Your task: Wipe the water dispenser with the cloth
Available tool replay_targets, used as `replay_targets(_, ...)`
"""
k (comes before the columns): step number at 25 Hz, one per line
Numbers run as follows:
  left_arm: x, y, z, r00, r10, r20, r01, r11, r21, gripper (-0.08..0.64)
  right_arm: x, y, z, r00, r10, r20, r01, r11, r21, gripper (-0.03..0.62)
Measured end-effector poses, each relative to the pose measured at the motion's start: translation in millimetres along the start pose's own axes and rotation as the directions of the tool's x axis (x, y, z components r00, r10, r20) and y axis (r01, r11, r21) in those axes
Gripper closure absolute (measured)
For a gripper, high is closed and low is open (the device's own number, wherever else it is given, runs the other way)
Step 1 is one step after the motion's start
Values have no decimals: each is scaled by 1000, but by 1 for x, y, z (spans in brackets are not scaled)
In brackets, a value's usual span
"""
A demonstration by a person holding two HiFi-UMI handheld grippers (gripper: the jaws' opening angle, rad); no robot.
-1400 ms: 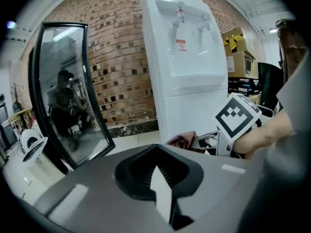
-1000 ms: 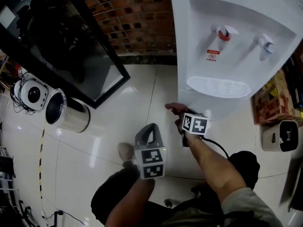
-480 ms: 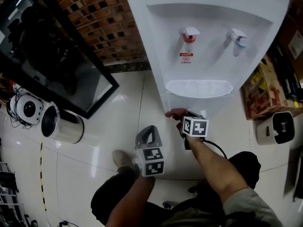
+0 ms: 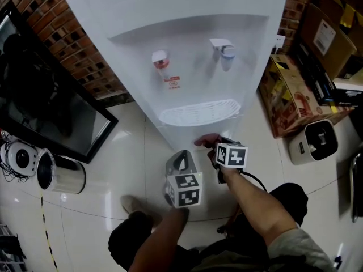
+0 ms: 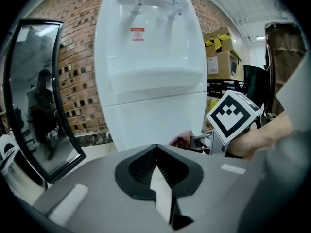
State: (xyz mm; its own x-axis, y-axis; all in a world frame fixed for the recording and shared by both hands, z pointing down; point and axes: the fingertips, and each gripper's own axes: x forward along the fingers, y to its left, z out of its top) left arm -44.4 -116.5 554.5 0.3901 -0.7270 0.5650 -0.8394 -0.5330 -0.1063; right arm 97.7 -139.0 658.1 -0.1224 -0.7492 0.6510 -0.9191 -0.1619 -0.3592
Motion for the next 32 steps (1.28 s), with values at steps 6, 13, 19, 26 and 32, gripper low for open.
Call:
replay_targets(6, 21, -46, 10, 997, -83, 2, 83, 996, 32, 560, -14, -52, 6, 997, -83, 13, 82, 996, 42, 534)
replay_targets(13, 39, -67, 11, 993, -120, -15, 120, 993, 12, 560, -21, -97, 11, 986, -164, 23, 161, 982, 100, 534)
replay_targets(19, 44, -70, 11, 992, -126, -18, 127, 992, 2, 560, -18, -107, 11, 982, -188, 20, 185, 976, 113, 535)
replay_targets(26, 40, -54, 4, 994, -102, -26, 102, 995, 7, 560, -21, -105, 10, 980, -199, 18, 195, 974, 111, 534)
replay_targets(32, 28, -11, -22, 998, -37, -57, 38, 999, 13, 560, -22, -80, -3, 985, -175, -1, 174, 982, 71, 534)
